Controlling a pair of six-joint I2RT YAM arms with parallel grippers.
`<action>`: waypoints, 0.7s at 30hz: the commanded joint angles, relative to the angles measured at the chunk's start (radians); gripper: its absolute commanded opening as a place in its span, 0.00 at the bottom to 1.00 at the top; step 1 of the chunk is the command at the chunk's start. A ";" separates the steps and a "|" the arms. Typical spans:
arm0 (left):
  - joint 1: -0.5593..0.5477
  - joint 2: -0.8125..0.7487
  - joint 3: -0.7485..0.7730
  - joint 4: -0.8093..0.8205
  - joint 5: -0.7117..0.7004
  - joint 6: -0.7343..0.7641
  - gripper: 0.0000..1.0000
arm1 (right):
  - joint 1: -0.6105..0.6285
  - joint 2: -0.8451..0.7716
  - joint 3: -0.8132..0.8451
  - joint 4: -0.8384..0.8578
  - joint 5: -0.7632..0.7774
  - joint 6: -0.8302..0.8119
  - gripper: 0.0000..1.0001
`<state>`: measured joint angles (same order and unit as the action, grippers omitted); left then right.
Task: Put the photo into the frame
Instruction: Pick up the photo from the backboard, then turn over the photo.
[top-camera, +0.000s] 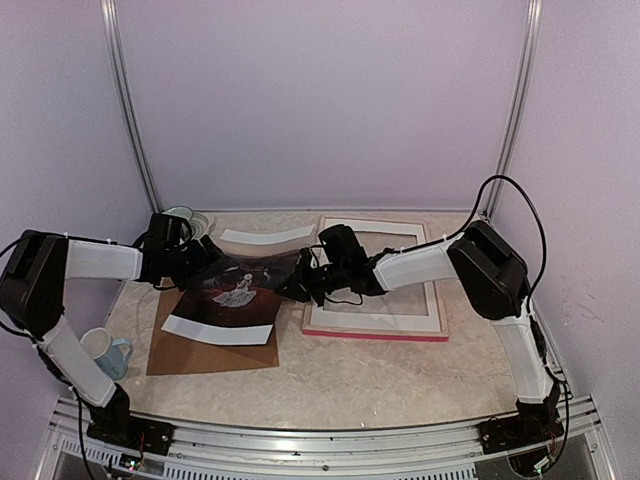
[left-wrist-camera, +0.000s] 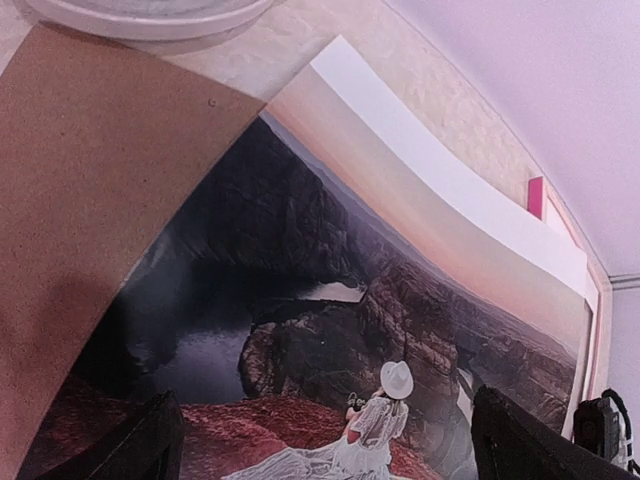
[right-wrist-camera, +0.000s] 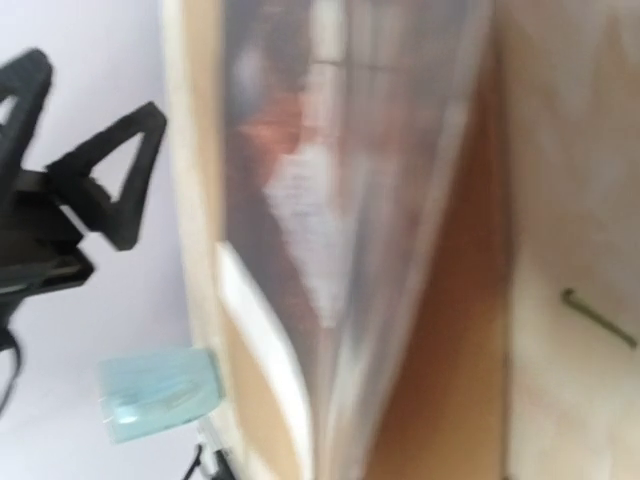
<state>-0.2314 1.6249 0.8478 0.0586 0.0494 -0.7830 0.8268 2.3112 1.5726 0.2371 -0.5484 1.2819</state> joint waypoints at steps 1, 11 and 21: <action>-0.005 -0.077 0.023 0.003 0.007 0.017 0.99 | -0.060 -0.154 -0.034 -0.029 -0.100 -0.089 0.00; -0.007 -0.157 0.012 0.022 0.043 -0.006 0.99 | -0.258 -0.454 -0.034 -0.478 -0.223 -0.407 0.00; -0.010 -0.157 0.022 0.056 0.126 -0.047 0.99 | -0.529 -0.707 0.090 -1.059 -0.229 -0.770 0.00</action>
<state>-0.2325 1.4773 0.8482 0.0711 0.1154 -0.8040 0.3767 1.6505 1.5753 -0.4931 -0.7597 0.7300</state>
